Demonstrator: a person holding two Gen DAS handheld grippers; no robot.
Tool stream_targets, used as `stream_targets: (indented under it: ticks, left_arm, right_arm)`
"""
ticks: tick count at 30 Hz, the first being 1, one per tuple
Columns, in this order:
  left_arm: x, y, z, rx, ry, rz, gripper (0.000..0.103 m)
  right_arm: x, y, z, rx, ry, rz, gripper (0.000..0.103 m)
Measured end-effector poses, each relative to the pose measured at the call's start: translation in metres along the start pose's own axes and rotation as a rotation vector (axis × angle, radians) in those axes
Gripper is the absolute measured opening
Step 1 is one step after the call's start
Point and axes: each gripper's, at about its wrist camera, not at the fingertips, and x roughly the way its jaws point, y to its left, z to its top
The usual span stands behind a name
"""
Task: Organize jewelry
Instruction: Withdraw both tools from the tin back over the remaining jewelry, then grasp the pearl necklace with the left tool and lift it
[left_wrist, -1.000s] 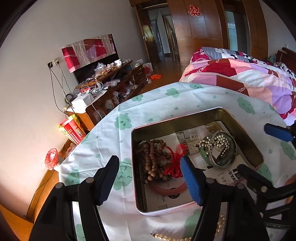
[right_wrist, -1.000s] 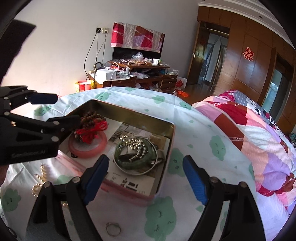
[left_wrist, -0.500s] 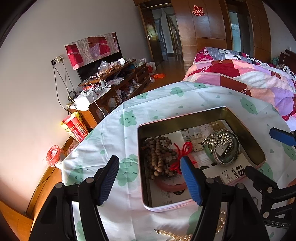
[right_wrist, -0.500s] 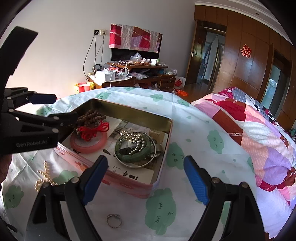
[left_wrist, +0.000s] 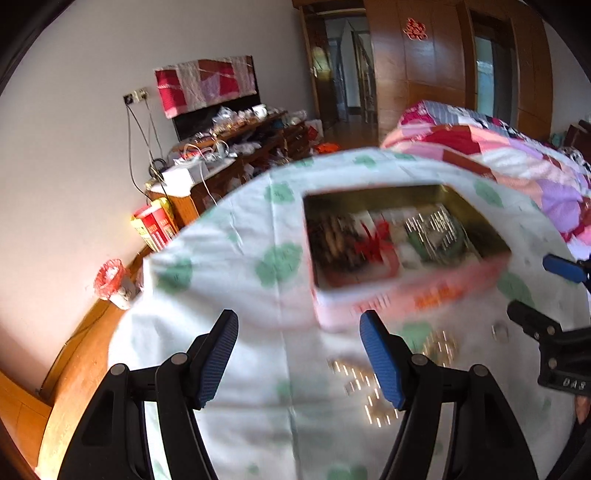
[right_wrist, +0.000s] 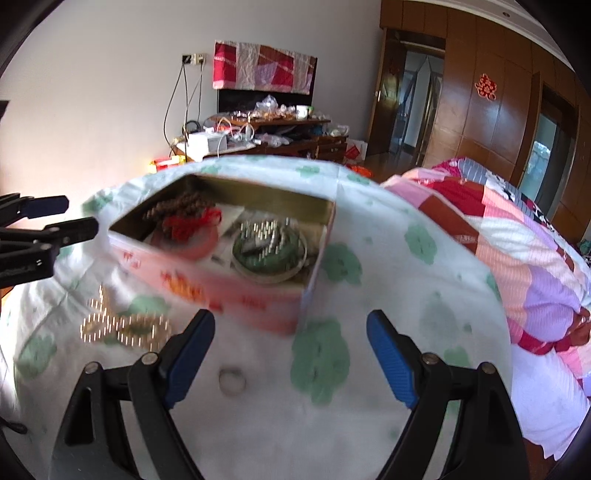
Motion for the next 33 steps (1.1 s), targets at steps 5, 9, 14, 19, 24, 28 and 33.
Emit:
stream_targets:
  ticks: [5, 9, 14, 19, 24, 28, 33]
  left_arm:
    - [0.005, -0.023, -0.025, 0.048, 0.05, -0.039, 0.069]
    - [0.004, -0.035, -0.028, 0.077, 0.051, -0.063, 0.069]
    - [0.004, -0.046, -0.028, 0.107, 0.064, -0.102, 0.069]
    - [0.012, -0.058, -0.028, 0.138, 0.083, -0.114, 0.069]
    - [0.022, -0.057, -0.025, 0.119, 0.095, -0.142, 0.069]
    - [0.022, -0.051, -0.024, 0.111, 0.091, -0.148, 0.037]
    - [0.016, -0.043, -0.024, 0.091, 0.086, -0.162, 0.013]
  right_arm:
    - [-0.007, 0.006, -0.022, -0.001, 0.039, -0.008, 0.086]
    - [-0.009, 0.007, -0.032, -0.01, 0.061, -0.018, 0.086]
    - [-0.007, -0.003, -0.034, 0.03, 0.067, -0.038, 0.086]
    - [-0.006, -0.002, -0.035, 0.03, 0.065, -0.046, 0.087]
    - [-0.006, 0.0, -0.035, 0.024, 0.068, -0.055, 0.087]
    - [-0.006, 0.0, -0.036, 0.02, 0.07, -0.057, 0.087]
    - [-0.009, 0.003, -0.033, 0.018, 0.065, -0.032, 0.087]
